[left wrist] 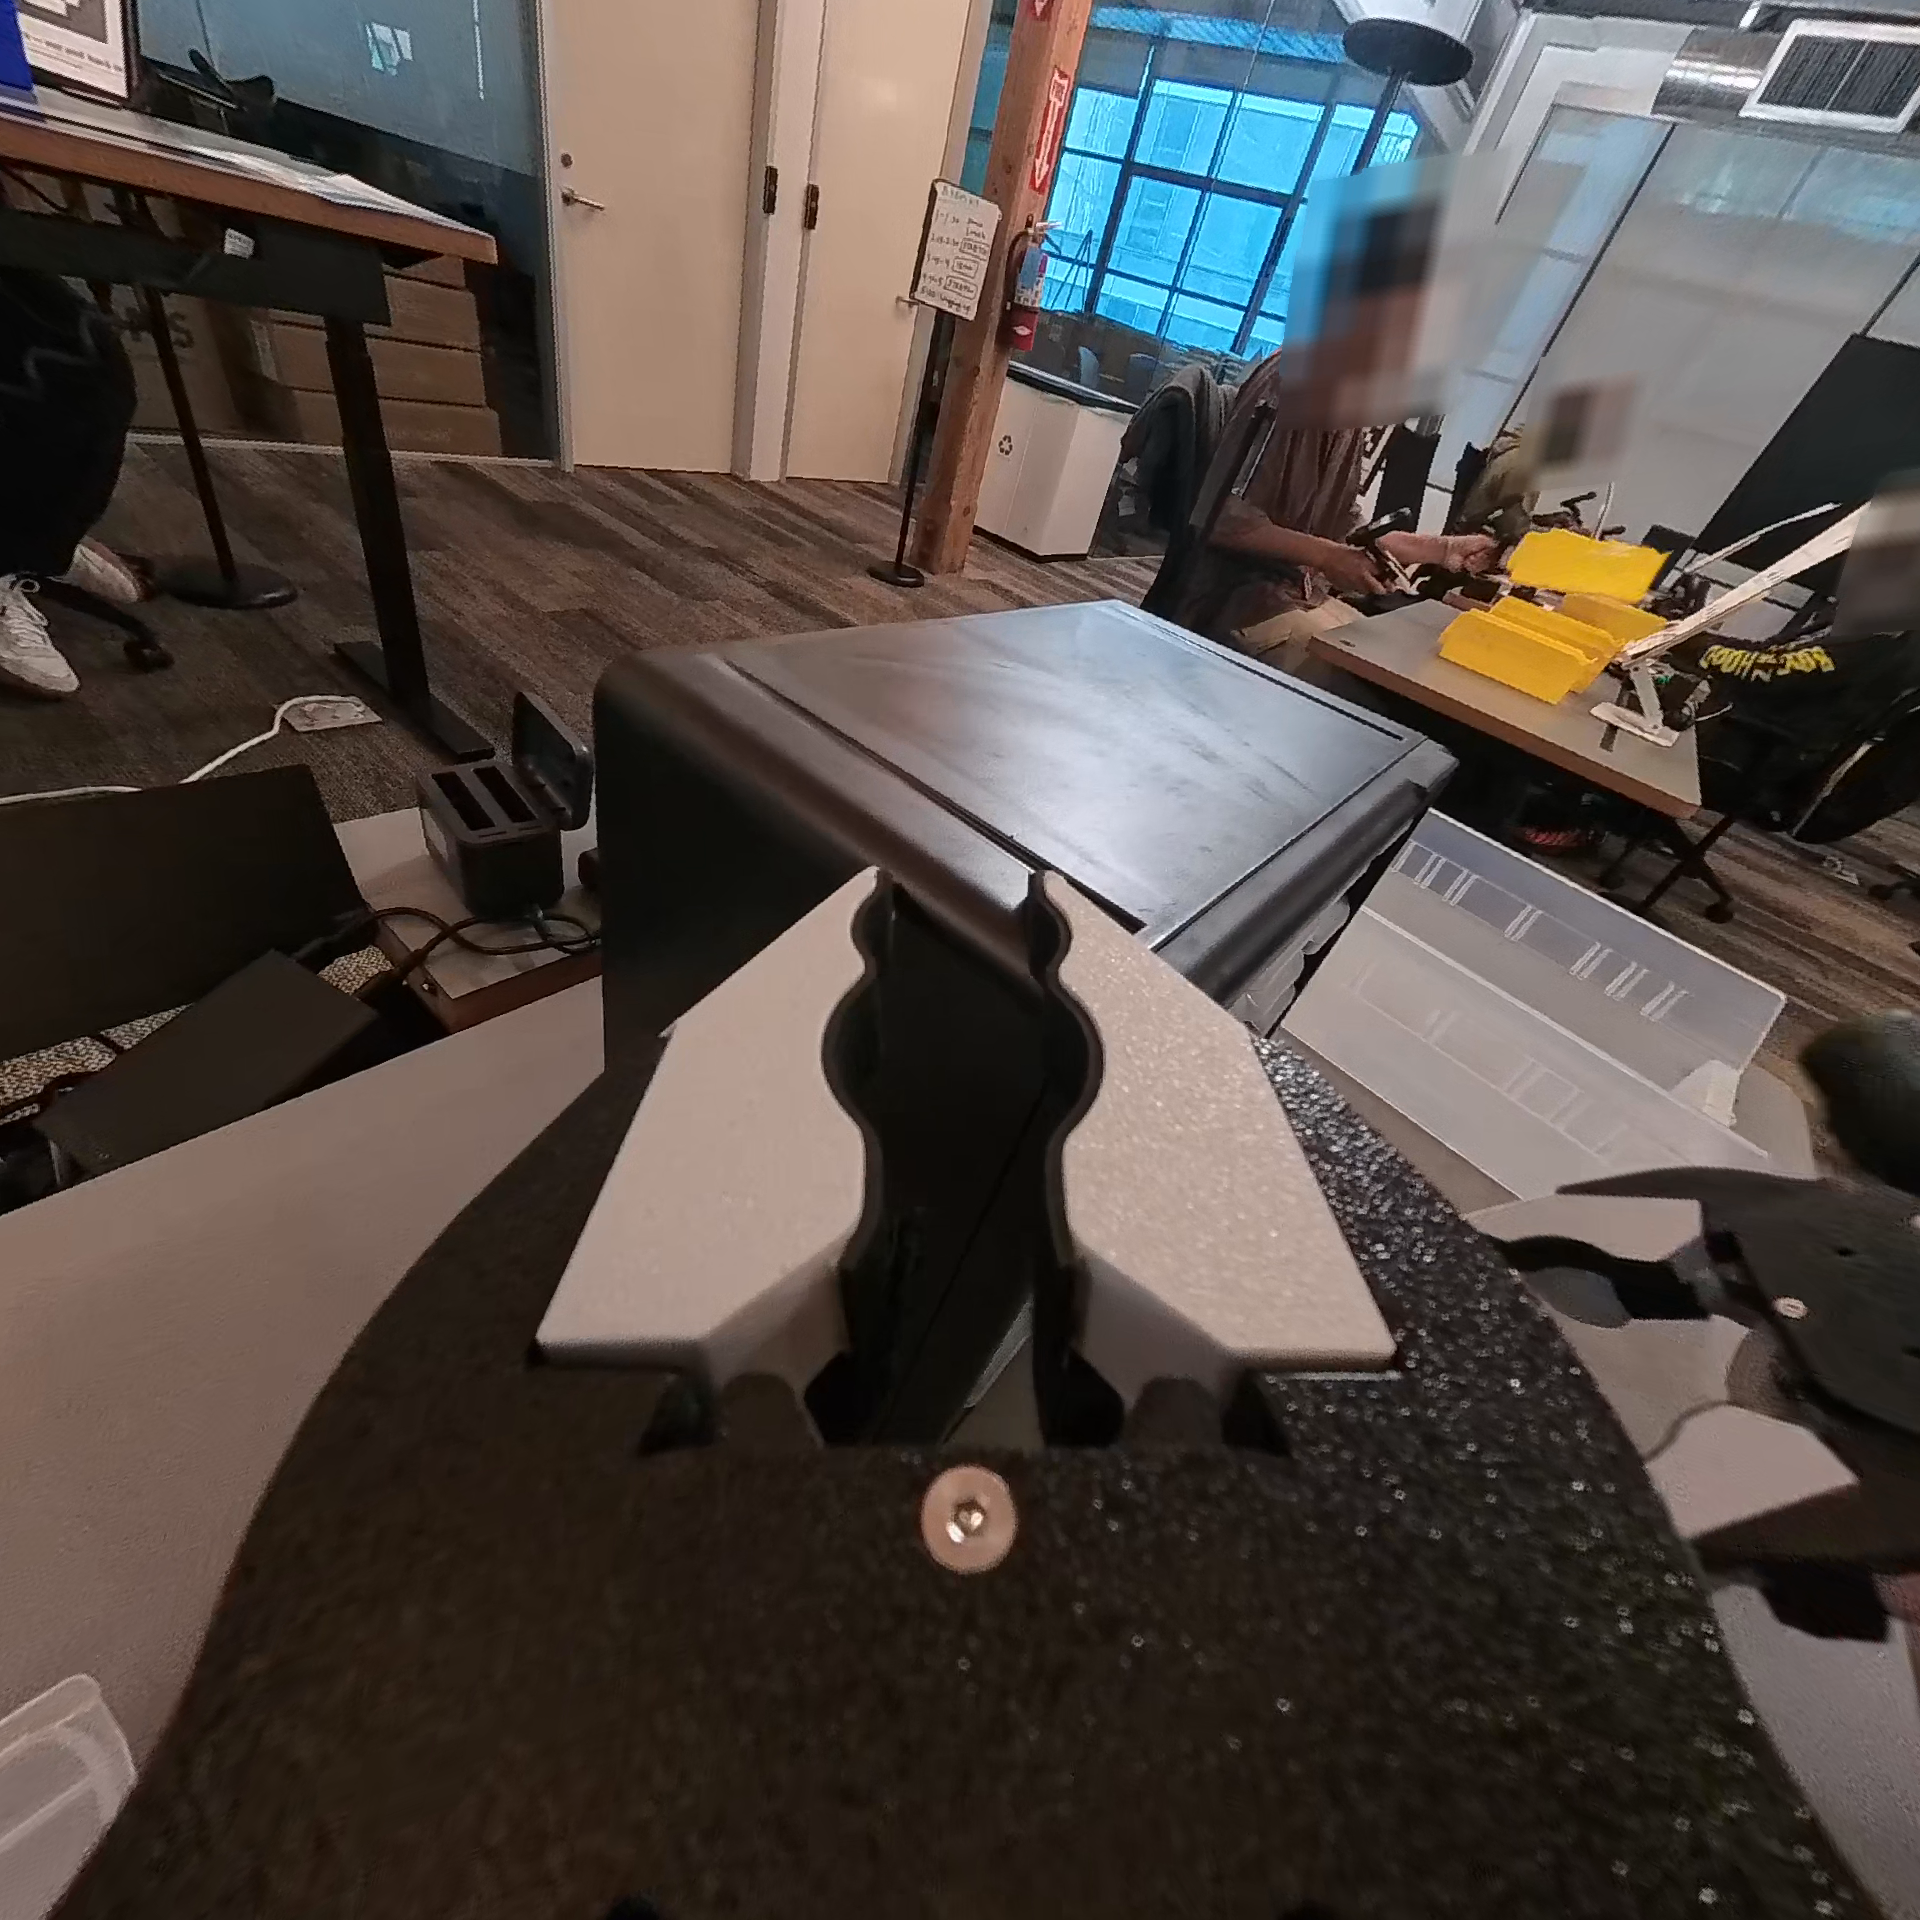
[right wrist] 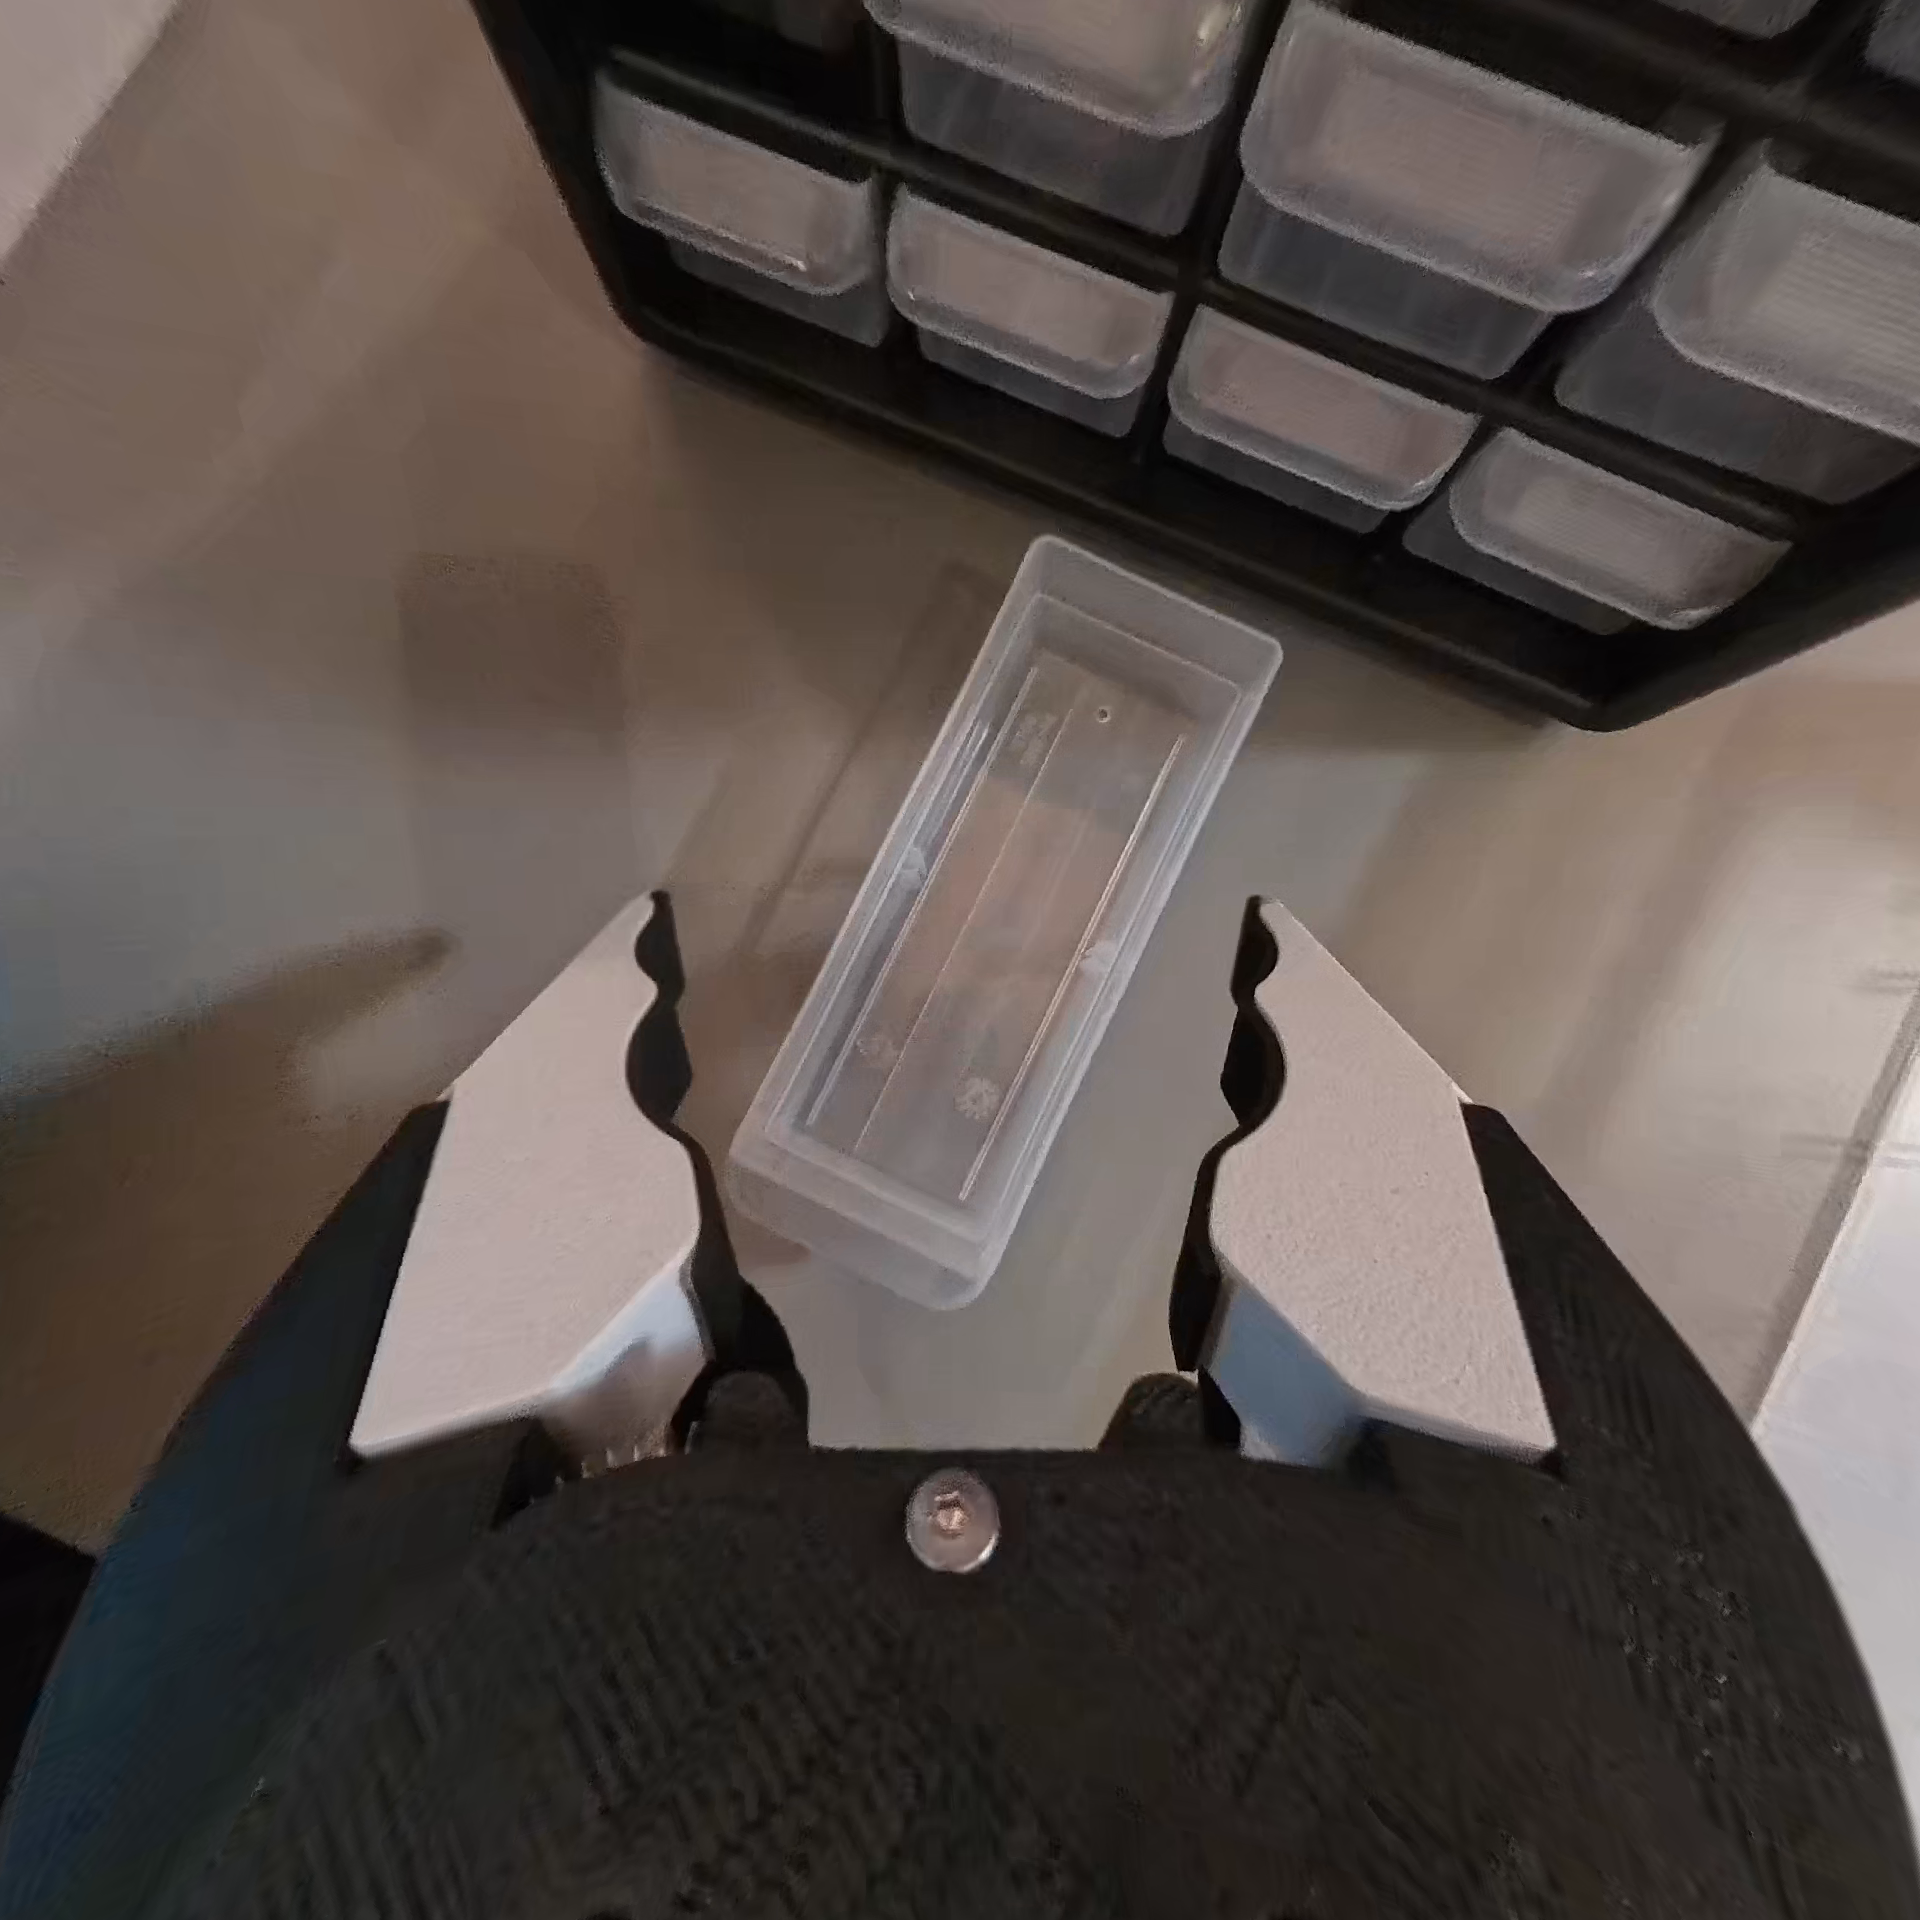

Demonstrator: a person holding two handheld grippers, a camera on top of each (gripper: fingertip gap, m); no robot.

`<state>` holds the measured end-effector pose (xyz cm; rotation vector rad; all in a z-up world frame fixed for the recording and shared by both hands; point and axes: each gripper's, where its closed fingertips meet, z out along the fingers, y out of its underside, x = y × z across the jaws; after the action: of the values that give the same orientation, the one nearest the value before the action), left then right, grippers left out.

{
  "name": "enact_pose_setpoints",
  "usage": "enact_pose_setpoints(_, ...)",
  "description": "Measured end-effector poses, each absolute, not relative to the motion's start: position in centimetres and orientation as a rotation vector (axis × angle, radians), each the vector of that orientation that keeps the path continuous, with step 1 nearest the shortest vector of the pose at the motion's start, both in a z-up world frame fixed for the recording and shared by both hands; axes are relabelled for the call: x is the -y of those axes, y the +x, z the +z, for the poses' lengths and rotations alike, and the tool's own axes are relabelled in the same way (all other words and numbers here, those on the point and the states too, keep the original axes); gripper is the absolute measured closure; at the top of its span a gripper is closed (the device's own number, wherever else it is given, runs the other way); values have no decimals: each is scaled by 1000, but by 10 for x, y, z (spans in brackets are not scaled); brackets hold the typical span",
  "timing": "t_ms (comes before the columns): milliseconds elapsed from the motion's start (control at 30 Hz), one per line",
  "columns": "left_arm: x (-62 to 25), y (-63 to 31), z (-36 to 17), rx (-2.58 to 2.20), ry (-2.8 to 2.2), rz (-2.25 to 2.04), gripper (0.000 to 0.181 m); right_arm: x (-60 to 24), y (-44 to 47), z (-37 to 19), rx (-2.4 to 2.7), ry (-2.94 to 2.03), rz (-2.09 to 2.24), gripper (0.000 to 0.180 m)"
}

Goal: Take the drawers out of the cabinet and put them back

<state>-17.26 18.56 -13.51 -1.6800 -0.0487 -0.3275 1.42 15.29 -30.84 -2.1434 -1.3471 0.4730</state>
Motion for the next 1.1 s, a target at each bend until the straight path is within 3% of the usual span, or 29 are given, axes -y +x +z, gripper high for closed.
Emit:
enact_pose_setpoints(533,-186,-173,-135,51,-1679,-336,157,-175,25,-333,1623,-2108,171,113)
enact_pose_setpoints(700,-186,-172,-135,44,-1687,-305,158,-178,55,-264,1624,-1835,223,117)
enact_pose_setpoints(833,-186,-172,-135,49,-1686,-311,158,-244,133,-162,1481,-1638,-24,119)
enact_pose_setpoints(900,-186,-173,-135,49,-1688,-308,158,-285,169,-148,1559,-1611,-178,119)
enact_pose_setpoints(1100,-186,-172,-135,51,-1691,-302,158,-379,208,-228,2090,-1643,-327,119)
